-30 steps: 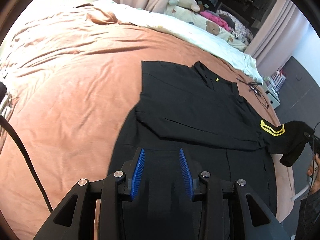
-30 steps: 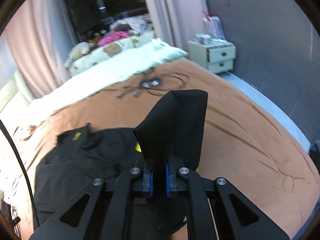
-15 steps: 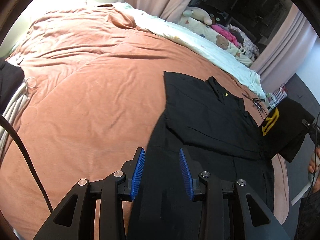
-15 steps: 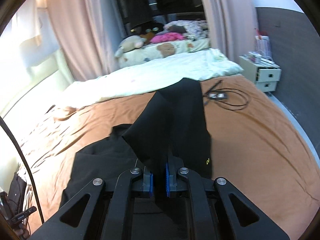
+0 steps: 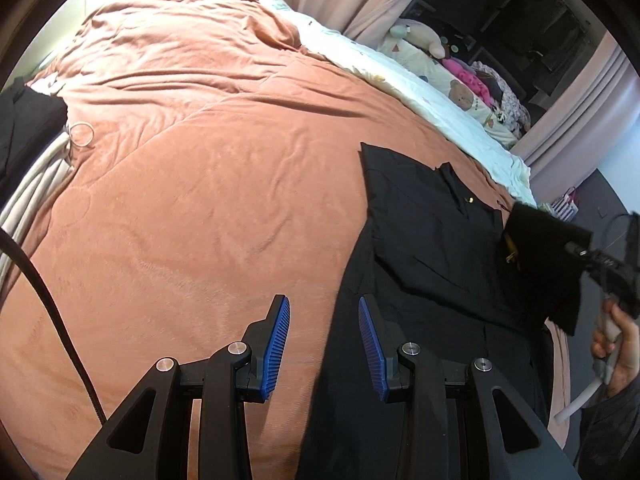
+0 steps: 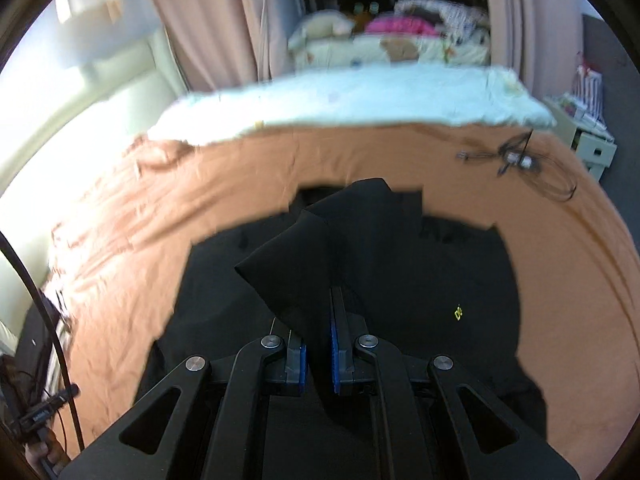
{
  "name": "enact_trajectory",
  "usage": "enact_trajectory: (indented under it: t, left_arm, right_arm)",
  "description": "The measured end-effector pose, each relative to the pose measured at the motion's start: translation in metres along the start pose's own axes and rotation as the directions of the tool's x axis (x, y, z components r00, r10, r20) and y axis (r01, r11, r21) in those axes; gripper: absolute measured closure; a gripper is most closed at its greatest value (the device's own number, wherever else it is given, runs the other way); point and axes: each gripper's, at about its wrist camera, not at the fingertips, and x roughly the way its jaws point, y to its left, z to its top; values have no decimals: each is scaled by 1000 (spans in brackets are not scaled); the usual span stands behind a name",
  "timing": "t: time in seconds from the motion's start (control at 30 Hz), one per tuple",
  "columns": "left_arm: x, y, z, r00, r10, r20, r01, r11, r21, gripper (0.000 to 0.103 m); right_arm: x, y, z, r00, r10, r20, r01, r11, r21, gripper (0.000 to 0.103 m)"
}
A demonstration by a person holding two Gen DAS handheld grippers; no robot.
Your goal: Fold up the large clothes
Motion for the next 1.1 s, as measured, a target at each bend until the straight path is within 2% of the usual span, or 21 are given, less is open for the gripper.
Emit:
enact_trajectory:
  t: [0.13,0.2,0.23,0.27,0.3,0.43,0.53,0.67,0.8,0.93,1.1]
  left_arm:
    - [2,3,-1,1000,7,-7,-7,1000,-1,65]
    - [2,2,-2,1000,7,-7,-7,1000,0,65]
    - [4,0,-2,1000,6,-9,-6,1000,2,65]
    - [5,-2,-2,1000,5,-12,-5,1000,5,65]
    - [8,-6,-2,1000,1,-16,-1,1000,9,65]
    - [14,-27,-1,999,-22,-29,23,999,32,65]
    - [17,-51,0,999,-37,-33,40,996,74,65]
    - [22,-86,1,997,-59,-43,64,989,130,65]
    - [34,-125,0,994,-85,-66,96,978,186,65]
    - [47,-165,-7,989,-113,-96,133,961,242,65]
    - [69,-222,-24,978,-146,-151,188,931,312,65]
  right_arm:
    - [41,-16,-8,988,79,-134,-75,996,38,94]
    - [48,-26,-9,985,81,-154,-75,996,44,81]
    - [47,-28,-4,985,90,-148,-84,995,46,49]
    - [45,-33,-4,984,111,-139,-104,993,55,6]
    - [42,-34,-3,984,120,-133,-112,992,63,0]
    - [32,-47,-4,983,137,-119,-126,988,94,0]
    - [19,-53,-9,989,111,-102,-101,990,103,0]
    - [-7,-72,-21,999,22,-33,-19,996,93,0]
    - [-32,-101,-38,1000,19,-5,-18,991,133,0]
    - [-47,-124,-60,994,-109,7,107,986,130,0]
    - [-45,-136,-75,989,-143,-33,146,977,154,12]
